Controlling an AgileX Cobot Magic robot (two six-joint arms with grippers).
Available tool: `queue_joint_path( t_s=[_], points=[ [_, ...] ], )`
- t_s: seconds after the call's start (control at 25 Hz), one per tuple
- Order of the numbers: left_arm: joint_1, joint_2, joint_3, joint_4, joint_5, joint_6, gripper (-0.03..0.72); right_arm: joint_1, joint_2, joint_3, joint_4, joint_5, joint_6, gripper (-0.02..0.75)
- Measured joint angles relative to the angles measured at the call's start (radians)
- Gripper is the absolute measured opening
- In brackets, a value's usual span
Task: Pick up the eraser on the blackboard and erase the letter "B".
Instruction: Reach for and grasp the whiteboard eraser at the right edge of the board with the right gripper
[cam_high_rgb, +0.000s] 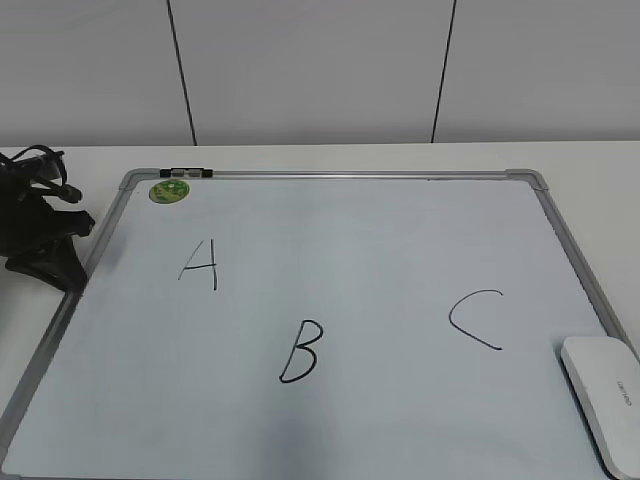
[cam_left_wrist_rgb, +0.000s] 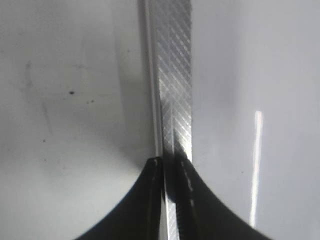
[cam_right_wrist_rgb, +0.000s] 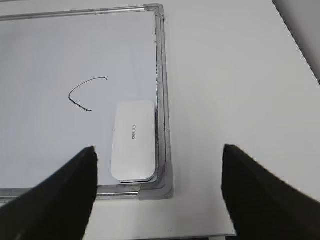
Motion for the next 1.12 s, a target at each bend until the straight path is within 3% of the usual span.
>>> queue_joint_path(
  t_s=[0.6,1.12],
  points=[
    [0.000,0.000,0.000,-0.001,0.002,-0.002,0.034,0.000,0.479,-0.021,0.007,-0.185,-0.052,0.572],
    [0.000,0.000,0.000,-0.001,0.003,-0.002,0.034,0.000,0.872,-0.021,0.199,-0.228,-0.167,0.573]
  ],
)
